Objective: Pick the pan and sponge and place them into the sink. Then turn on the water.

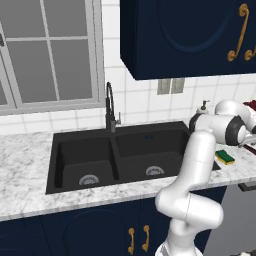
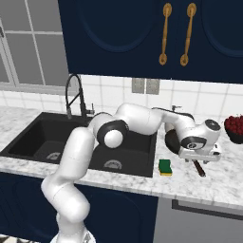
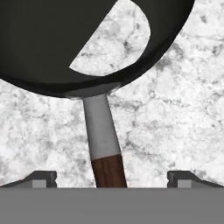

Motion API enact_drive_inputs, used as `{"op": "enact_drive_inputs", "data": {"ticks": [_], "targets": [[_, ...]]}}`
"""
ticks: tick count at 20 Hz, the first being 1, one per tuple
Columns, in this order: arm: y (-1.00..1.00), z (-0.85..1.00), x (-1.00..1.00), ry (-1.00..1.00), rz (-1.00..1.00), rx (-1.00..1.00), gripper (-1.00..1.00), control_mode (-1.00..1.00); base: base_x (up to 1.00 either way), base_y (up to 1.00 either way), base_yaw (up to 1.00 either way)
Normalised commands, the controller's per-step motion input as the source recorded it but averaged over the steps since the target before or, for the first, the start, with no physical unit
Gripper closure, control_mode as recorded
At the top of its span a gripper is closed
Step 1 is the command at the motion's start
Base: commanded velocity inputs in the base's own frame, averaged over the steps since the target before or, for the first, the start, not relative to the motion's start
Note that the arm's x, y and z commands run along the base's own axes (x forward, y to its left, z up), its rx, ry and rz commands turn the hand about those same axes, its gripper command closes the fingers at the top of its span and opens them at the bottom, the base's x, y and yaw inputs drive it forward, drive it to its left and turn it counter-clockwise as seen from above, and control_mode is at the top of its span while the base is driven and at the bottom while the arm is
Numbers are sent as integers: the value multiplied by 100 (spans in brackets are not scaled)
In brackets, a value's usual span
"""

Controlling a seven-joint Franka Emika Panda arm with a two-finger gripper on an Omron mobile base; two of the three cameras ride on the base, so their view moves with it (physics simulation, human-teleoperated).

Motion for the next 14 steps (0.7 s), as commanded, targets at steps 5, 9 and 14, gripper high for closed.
{"op": "enact_drive_inputs", "data": {"ticks": [5,9,14], "targets": [[-13,-32,11,0,6,0,-100,-100,0,0,0],[-13,-32,7,2,8,0,-100,-100,0,0,0],[-4,-38,3,0,11,0,-100,-100,0,0,0]]}}
